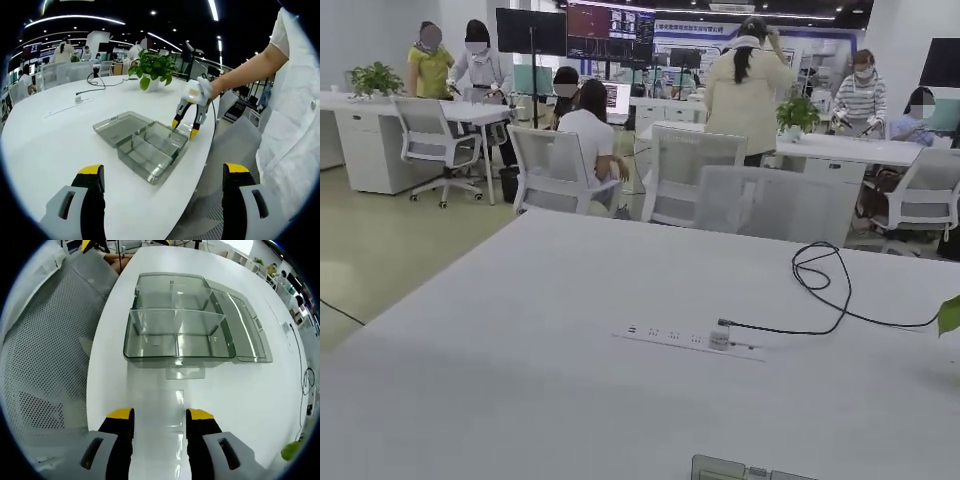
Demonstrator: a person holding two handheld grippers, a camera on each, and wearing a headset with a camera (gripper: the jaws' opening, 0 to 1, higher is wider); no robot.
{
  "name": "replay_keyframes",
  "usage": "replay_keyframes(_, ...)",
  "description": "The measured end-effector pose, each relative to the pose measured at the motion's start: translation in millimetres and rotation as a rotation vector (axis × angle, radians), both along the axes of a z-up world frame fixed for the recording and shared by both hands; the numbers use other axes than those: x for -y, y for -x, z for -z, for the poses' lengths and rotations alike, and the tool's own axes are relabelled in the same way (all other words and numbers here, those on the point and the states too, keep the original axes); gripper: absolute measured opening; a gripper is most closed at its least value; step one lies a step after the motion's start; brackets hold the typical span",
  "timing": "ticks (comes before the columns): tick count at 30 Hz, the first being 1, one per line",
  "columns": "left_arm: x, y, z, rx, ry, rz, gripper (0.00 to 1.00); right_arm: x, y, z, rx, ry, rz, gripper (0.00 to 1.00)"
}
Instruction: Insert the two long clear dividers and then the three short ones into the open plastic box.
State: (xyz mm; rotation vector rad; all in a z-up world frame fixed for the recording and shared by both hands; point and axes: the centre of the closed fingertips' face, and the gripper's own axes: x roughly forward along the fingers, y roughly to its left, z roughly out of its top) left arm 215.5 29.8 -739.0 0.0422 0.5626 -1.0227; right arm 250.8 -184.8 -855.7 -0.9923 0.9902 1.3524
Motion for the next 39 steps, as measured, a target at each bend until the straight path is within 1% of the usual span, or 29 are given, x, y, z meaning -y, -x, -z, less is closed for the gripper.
replay_keyframes(1,-0.1,0.0,0.2,0.0,-0.002,0.001,1.0,0.5,-2.0,-0.7,0.02,0.007,-0.013,0.41)
replay_keyframes(2,0.0,-0.1,0.1,0.002,-0.002,0.002,1.0,0.7,-2.5,-1.0,0.023,0.008,-0.013,0.4)
replay_keyframes(7,0.5,-1.0,-1.3,0.005,0.004,0.001,1.0,0.7,-3.0,-1.2,0.022,0.009,-0.007,0.39)
replay_keyframes(11,0.0,0.2,-0.1,0.004,0.0,0.005,1.0,0.6,-4.6,-1.4,0.025,0.01,-0.002,0.33)
replay_keyframes(18,-0.9,1.5,0.4,0.002,0.001,0.007,1.0,-0.2,-3.8,-1.3,0.027,0.015,-0.002,0.33)
replay_keyframes(25,-0.5,2.0,-0.9,0.005,0.001,0.01,1.0,0.2,-4.8,-1.7,0.036,0.016,0.017,0.33)
replay_keyframes(29,-0.5,1.9,-1.7,0.004,0.0,0.011,1.0,1.9,-4.0,-7.9,0.047,0.008,0.034,0.33)
replay_keyframes(35,1.9,1.5,-3.7,0.003,0.001,0.019,1.0,7.2,-5.6,-20.5,0.077,-0.01,0.072,0.33)
replay_keyframes(38,5.0,-0.1,-7.5,-0.004,0.005,0.022,0.99,9.6,-4.7,-31.8,0.094,-0.028,0.093,0.33)
replay_keyframes(39,6.3,-0.7,-9.2,-0.016,0.01,0.018,0.98,9.6,-4.8,-37.7,0.106,-0.035,0.099,0.33)
